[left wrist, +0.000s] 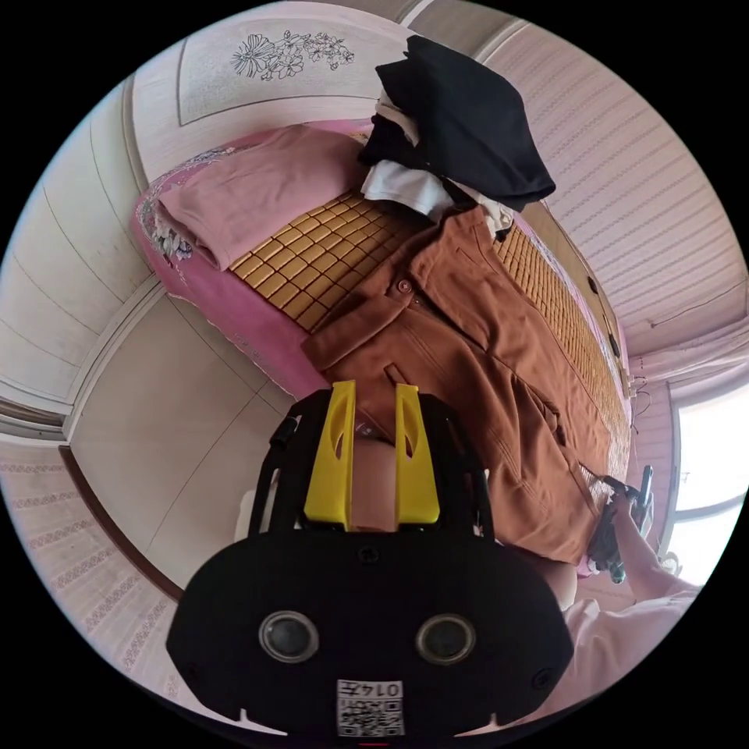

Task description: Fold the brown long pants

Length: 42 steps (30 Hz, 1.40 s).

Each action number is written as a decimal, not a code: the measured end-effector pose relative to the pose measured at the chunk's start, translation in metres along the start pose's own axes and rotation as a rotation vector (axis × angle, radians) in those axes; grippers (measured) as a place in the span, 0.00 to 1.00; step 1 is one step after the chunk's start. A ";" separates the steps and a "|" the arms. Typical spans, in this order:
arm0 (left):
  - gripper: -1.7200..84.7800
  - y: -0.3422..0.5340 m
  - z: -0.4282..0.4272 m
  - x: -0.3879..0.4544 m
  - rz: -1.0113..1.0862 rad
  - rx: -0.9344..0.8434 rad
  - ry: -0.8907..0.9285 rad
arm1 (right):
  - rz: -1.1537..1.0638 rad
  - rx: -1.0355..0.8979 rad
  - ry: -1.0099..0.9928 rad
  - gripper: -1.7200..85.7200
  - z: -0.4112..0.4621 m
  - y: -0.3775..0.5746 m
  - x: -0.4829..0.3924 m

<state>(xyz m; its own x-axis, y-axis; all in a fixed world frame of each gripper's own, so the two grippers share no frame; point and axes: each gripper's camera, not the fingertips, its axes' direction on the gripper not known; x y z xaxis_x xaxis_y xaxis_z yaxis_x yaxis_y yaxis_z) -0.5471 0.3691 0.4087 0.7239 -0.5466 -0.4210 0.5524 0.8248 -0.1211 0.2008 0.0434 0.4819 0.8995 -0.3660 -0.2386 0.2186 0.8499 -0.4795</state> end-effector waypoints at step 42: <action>0.01 -0.109 0.002 -0.020 0.518 0.057 0.047 | -1.256 0.382 -0.253 0.03 -0.103 0.036 -0.622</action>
<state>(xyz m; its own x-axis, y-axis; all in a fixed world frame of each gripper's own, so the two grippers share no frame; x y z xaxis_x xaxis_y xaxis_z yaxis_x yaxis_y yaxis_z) -0.6210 0.2898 0.4319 0.8896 -0.0605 -0.4528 0.1492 0.9753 0.1628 -0.3894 0.2628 0.5259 0.0478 -0.9281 0.3692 0.9981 0.0584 0.0174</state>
